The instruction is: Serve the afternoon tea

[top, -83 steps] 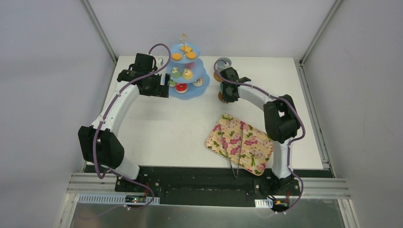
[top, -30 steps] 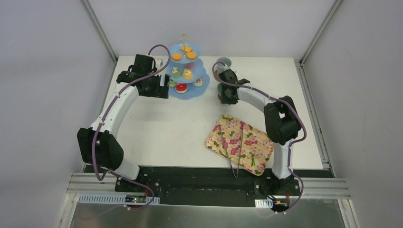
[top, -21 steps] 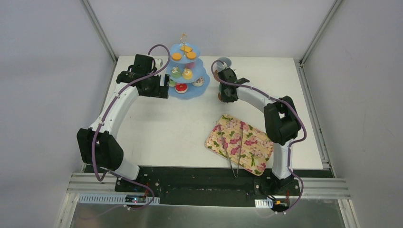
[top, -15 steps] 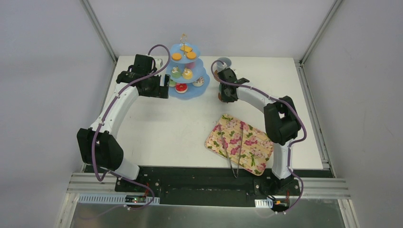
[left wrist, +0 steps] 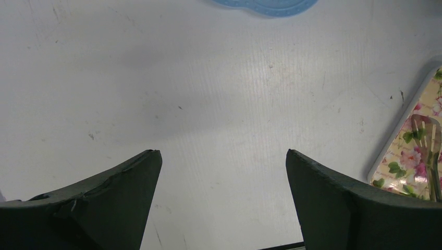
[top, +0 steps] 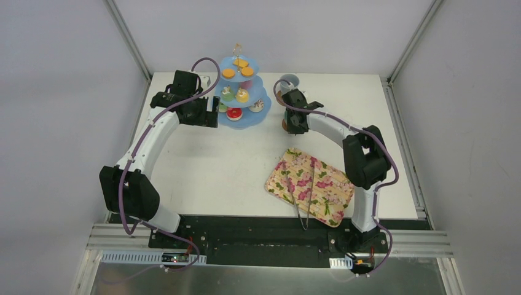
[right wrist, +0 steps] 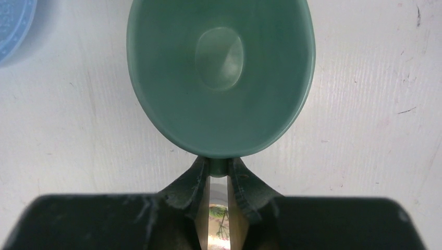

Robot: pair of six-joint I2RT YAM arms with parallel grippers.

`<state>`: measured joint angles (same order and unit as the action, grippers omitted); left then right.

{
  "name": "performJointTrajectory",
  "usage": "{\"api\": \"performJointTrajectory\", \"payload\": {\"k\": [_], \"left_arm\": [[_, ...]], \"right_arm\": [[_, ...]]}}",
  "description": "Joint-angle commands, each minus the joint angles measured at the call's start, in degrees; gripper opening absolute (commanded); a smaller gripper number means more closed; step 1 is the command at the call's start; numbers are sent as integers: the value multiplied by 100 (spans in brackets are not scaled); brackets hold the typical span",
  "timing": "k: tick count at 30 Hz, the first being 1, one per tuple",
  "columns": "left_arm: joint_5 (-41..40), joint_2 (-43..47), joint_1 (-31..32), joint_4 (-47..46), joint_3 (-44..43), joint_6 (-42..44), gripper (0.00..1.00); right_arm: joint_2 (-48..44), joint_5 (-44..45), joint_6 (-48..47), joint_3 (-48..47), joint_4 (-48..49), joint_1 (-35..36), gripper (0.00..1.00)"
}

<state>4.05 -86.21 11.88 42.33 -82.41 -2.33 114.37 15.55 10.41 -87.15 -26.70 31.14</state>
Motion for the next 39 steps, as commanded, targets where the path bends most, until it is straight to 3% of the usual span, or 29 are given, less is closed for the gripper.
{"api": "performJointTrajectory", "payload": {"k": [1,8,23,27,30,36,39], "left_arm": [[86,97,-72,-42,6,22,94],[101,86,-72,-40,-10,22,94],[100,157,-72,-40,41,-10,94],[101,267,-72,-33,123,-77,94],[103,375,-72,-31,158,-153,94],[124,728,-72,-221,387,-505,94],[118,968,-72,-341,456,-765,94]], "right_arm": [[-429,8,-30,107,-168,51,4],[-277,-53,-84,87,-46,53,12],[-277,33,-118,32,86,63,42],[-432,18,-119,94,101,85,55],[-717,59,-125,212,186,133,75],[-1400,238,-179,357,223,149,84],[-1853,303,-254,491,408,145,99]]}}
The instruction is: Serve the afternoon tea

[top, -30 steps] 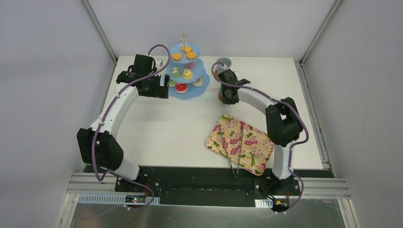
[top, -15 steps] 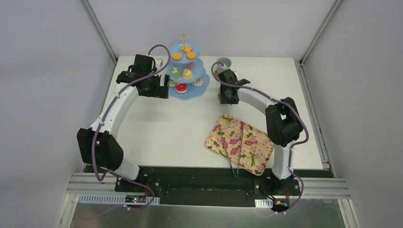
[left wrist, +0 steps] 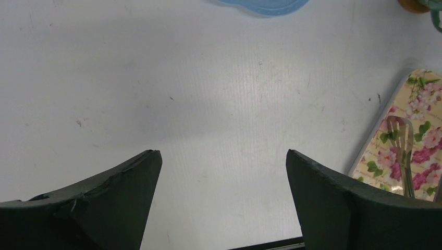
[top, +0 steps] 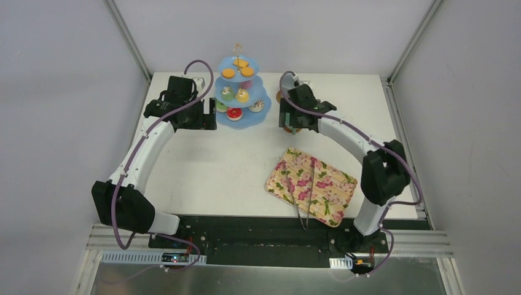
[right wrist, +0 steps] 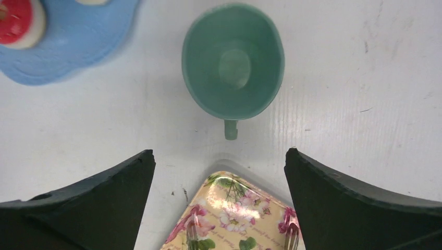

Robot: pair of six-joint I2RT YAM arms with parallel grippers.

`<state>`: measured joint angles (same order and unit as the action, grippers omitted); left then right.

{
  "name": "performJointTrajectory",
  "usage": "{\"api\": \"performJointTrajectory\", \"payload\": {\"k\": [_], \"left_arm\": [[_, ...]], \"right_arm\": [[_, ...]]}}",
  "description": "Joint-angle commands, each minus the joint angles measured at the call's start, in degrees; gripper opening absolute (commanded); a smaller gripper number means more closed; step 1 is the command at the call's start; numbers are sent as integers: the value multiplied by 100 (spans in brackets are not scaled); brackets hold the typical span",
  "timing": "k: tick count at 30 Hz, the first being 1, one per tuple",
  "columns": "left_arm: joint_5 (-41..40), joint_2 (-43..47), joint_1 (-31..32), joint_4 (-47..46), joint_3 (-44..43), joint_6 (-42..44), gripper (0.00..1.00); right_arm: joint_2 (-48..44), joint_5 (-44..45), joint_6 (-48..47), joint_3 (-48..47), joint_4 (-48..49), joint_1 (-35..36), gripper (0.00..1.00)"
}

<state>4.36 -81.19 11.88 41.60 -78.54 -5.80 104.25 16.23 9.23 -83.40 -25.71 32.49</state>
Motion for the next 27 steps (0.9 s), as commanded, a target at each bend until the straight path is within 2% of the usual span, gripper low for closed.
{"api": "performJointTrajectory", "payload": {"k": [1,5,11,14,17,21,27], "left_arm": [[95,553,-72,-306,49,-482,95],[-63,684,-72,-389,-234,-731,95],[-653,1039,-72,-398,-1115,-1210,97],[-933,1151,-67,-120,-1808,-1413,98],[-1083,1364,-72,-36,-2120,-1436,99],[-1397,1680,-72,5,-2236,-1701,99],[-1231,1943,-72,-196,-2298,-2275,99]], "right_arm": [[-1010,291,-179,153,388,13,99],[-1680,679,-129,189,635,-28,100],[-2507,1460,-73,-799,-325,-37,100],[-3149,1592,-311,-1134,-353,-38,100],[-3862,1652,-571,-922,103,-31,100],[-4332,1891,-798,-834,190,-32,100],[-5007,1935,-1195,-624,337,-32,100]]}}
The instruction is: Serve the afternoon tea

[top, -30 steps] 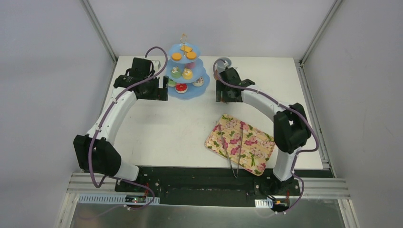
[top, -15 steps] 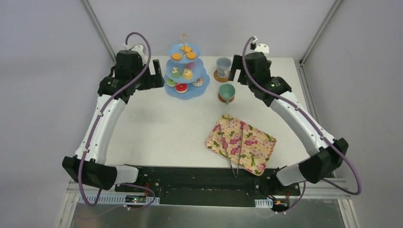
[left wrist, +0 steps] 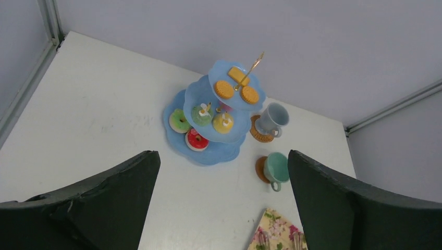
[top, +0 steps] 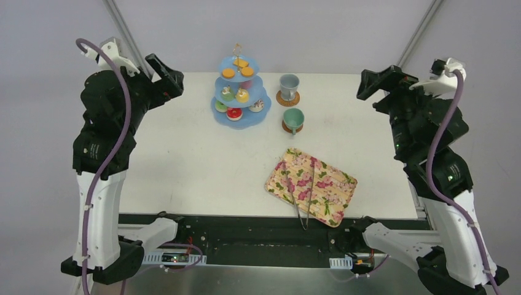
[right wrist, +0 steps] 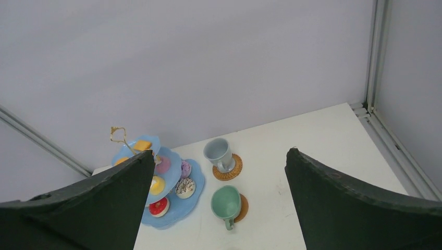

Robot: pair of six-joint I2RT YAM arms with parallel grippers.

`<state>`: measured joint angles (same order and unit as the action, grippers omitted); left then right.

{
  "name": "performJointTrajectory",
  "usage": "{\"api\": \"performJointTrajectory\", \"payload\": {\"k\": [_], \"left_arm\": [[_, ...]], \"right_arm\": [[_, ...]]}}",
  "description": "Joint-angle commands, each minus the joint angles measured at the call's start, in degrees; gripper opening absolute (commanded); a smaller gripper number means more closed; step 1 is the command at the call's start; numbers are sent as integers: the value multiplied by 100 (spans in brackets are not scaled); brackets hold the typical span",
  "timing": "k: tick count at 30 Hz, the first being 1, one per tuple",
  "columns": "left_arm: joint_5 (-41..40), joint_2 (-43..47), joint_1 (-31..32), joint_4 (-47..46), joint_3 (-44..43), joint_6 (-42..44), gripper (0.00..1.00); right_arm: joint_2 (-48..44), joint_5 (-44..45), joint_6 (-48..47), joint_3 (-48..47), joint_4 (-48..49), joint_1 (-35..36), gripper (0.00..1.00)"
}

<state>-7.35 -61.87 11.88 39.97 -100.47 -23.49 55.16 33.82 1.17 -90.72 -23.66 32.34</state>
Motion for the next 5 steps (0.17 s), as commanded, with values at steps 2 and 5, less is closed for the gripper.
{"api": "performJointTrajectory", "payload": {"k": [2,5], "left_arm": [[-26,68,-72,-111,-130,-583,99],[-43,155,-71,-190,-115,-588,99]], "right_arm": [[-184,190,-486,30,102,-19,100],[-244,331,-487,42,35,-18,100]]}}
